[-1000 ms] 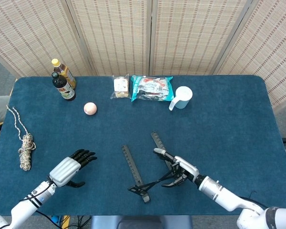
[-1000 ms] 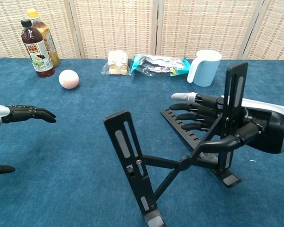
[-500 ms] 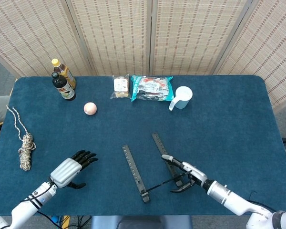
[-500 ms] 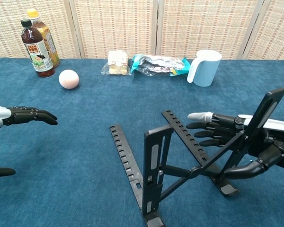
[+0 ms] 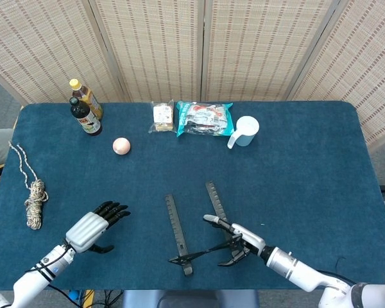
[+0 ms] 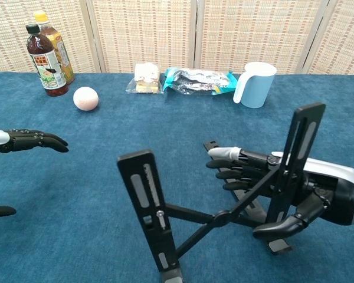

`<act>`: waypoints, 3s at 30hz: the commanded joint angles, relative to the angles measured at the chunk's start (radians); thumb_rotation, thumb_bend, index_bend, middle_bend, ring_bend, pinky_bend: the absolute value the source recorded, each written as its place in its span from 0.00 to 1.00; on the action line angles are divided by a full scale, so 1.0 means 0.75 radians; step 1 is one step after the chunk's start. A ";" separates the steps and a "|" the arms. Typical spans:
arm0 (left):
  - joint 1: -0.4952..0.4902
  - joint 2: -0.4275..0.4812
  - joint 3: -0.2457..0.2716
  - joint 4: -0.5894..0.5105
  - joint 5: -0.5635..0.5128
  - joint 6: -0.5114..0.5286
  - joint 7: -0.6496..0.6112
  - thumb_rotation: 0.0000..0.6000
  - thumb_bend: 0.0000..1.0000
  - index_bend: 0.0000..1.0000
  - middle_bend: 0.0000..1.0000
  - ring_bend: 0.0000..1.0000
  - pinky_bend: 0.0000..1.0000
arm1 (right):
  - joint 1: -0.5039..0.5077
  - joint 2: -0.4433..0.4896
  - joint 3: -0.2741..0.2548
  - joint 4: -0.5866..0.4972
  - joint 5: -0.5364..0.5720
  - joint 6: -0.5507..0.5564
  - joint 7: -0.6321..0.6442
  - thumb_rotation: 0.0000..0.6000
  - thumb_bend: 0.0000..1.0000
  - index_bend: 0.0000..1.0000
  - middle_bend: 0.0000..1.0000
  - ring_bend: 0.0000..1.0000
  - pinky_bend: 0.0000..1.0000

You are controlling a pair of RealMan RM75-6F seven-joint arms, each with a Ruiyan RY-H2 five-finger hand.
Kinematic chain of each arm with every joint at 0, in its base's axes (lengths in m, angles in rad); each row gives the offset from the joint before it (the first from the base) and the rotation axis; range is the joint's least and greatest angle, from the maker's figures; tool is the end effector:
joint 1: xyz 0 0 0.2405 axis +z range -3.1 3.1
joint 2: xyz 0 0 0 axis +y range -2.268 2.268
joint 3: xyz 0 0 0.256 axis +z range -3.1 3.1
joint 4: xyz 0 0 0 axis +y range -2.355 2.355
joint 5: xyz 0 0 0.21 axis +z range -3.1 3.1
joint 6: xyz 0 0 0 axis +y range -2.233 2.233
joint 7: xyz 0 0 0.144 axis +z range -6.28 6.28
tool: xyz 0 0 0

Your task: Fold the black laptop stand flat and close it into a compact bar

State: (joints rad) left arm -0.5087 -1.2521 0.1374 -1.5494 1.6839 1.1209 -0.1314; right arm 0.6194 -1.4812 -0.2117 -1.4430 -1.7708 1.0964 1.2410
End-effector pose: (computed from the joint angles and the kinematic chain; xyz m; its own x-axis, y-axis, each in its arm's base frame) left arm -0.2399 0.2371 0.0445 0.4475 0.3933 0.8031 0.8323 -0.5117 -0.2132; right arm -0.1998 -0.2218 -0.0315 -0.4312 -0.8105 0.3964 -0.7611 0.0908 -0.6422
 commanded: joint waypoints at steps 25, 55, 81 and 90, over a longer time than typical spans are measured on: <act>-0.208 -0.136 0.060 0.067 0.284 -0.101 -0.136 1.00 0.17 0.15 0.04 0.01 0.02 | -0.046 0.452 0.036 -0.220 -0.026 0.422 0.130 1.00 0.00 0.00 0.04 0.00 0.06; -0.436 -0.306 0.082 0.084 0.249 -0.236 -0.448 1.00 0.17 0.18 0.05 0.01 0.02 | -0.102 0.455 0.090 -0.217 0.028 0.365 0.153 1.00 0.00 0.00 0.04 0.00 0.06; -0.457 -0.321 0.148 0.059 0.221 -0.236 -0.439 1.00 0.17 0.18 0.05 0.01 0.02 | -0.130 0.449 0.106 -0.189 0.019 0.358 0.183 1.00 0.00 0.00 0.04 0.00 0.06; -0.456 -0.313 0.138 0.070 0.190 -0.226 -0.431 1.00 0.17 0.18 0.05 0.01 0.02 | -0.136 0.450 0.121 -0.166 0.019 0.356 0.107 1.00 0.00 0.00 0.04 0.00 0.06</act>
State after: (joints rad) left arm -0.8524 -1.4887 0.2433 -1.4991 1.8295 0.9488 -0.4567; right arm 0.5183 -1.1458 -0.1248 -1.5716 -1.7556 1.3628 1.3428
